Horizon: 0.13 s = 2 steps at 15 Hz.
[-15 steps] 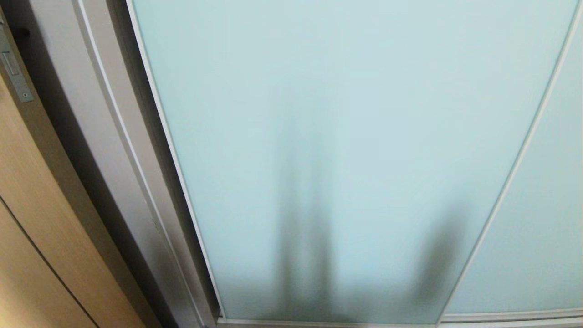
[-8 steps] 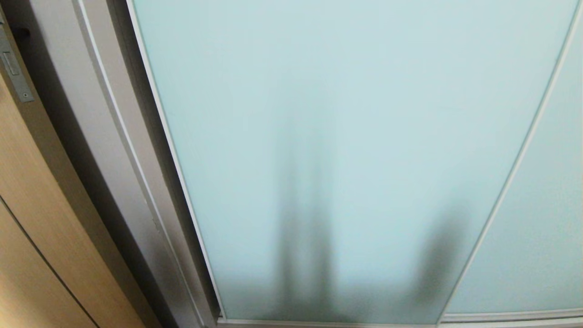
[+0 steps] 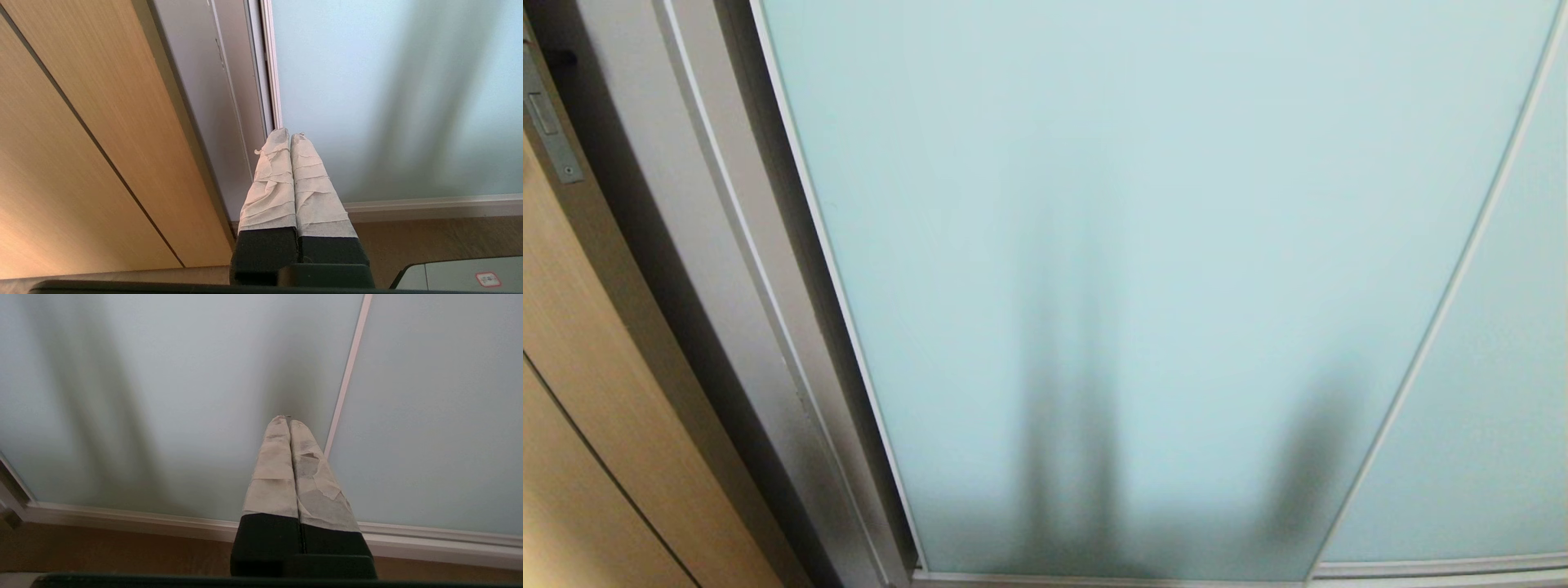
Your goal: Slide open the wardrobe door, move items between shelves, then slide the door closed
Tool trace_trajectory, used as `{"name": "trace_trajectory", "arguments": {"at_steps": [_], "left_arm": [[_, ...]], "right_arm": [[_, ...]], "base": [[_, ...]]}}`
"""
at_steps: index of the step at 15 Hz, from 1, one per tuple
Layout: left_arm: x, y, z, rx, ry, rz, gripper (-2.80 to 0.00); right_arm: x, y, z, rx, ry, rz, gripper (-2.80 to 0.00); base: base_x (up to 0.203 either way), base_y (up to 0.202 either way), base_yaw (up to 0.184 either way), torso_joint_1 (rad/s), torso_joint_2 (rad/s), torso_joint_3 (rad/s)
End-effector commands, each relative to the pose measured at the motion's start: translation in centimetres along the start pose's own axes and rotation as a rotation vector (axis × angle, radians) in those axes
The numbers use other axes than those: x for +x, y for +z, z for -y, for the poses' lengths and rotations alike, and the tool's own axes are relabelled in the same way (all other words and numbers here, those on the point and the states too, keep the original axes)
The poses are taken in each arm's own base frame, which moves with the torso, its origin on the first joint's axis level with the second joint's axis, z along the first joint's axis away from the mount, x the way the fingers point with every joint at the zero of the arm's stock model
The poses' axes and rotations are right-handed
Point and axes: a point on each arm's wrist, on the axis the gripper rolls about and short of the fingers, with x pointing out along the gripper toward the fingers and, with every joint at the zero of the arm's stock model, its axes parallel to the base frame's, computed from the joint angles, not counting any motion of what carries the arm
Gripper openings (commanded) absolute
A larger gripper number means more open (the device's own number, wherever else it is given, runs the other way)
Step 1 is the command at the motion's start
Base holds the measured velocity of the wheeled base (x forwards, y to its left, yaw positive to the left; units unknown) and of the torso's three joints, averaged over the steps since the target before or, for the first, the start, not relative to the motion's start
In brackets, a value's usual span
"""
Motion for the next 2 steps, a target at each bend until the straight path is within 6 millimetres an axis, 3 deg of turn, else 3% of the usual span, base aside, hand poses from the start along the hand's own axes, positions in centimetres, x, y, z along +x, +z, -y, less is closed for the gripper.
{"name": "trace_trajectory", "arguments": {"at_steps": [1,2], "left_arm": [[0.0,0.01,0.0,-0.001,0.0,0.0,-2.8],[0.0,0.01,0.0,-0.001,0.0,0.0,-2.8]], "right_arm": [[0.0,0.03,0.0,0.028,-0.001,0.002,-2.8],[0.01,-0.01,0.0,0.03,-0.001,0.001,-2.8]], "base": [[0.0,0.0,0.0,0.0,0.0,0.0],[0.0,0.0,0.0,0.0,0.0,0.0]]}}
